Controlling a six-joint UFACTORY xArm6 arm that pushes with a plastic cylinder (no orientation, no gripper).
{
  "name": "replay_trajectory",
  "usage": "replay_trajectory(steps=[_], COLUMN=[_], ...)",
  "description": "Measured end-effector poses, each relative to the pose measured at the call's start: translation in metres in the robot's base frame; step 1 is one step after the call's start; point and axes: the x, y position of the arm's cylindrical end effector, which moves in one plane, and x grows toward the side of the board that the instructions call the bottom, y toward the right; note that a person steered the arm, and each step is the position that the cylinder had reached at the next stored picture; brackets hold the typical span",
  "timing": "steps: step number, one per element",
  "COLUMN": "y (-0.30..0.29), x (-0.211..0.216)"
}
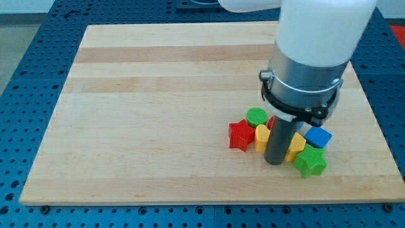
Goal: Move your arm towards the red star
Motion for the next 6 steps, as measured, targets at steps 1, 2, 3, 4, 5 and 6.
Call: replay_trajectory(steps=[1, 2, 3, 4, 5, 6], y=[0.003, 0.0, -0.02, -0.05, -0.081, -0.105], x=[0.013, 0.015, 0.015, 0.013, 0.007, -0.006])
